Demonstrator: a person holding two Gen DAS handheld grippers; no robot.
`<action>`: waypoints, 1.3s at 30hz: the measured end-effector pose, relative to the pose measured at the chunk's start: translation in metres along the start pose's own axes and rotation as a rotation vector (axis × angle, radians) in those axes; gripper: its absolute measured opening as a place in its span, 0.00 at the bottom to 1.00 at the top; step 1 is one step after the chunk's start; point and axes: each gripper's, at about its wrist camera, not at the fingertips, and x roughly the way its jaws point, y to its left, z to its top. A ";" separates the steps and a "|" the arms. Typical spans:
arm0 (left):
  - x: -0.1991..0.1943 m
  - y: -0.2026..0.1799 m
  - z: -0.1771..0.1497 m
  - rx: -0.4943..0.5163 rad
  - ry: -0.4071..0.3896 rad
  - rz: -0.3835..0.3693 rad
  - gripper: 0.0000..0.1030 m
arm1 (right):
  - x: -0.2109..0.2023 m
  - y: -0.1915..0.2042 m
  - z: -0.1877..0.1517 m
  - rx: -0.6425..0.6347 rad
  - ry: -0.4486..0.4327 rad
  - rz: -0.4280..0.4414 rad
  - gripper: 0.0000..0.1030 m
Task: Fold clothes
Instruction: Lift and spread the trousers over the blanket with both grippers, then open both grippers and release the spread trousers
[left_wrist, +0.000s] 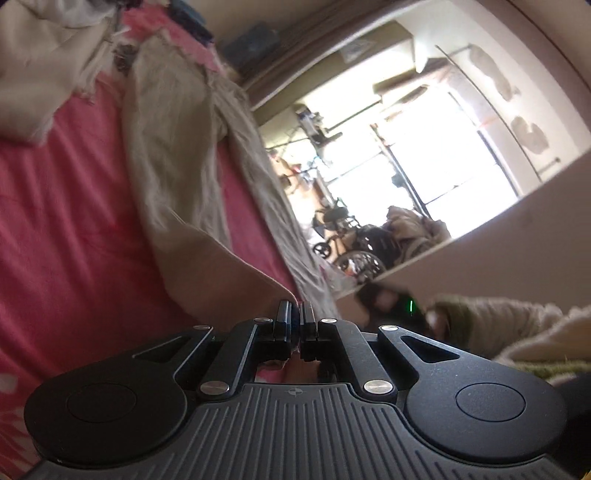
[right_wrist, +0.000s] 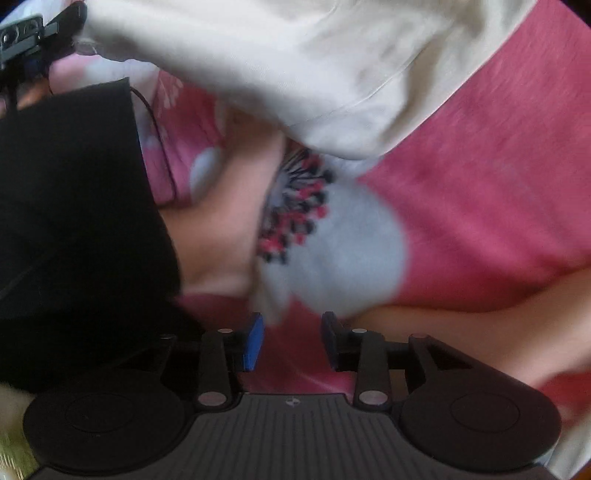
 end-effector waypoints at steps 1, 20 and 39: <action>-0.001 -0.002 -0.002 -0.002 -0.001 0.008 0.01 | -0.010 0.001 0.004 -0.024 -0.018 -0.035 0.36; -0.055 -0.031 -0.013 -0.125 -0.260 0.267 0.09 | -0.167 -0.003 0.039 0.072 -0.587 -0.369 0.36; 0.155 -0.095 0.168 0.359 0.221 0.594 0.30 | -0.314 0.013 0.016 0.150 -0.986 -0.688 0.36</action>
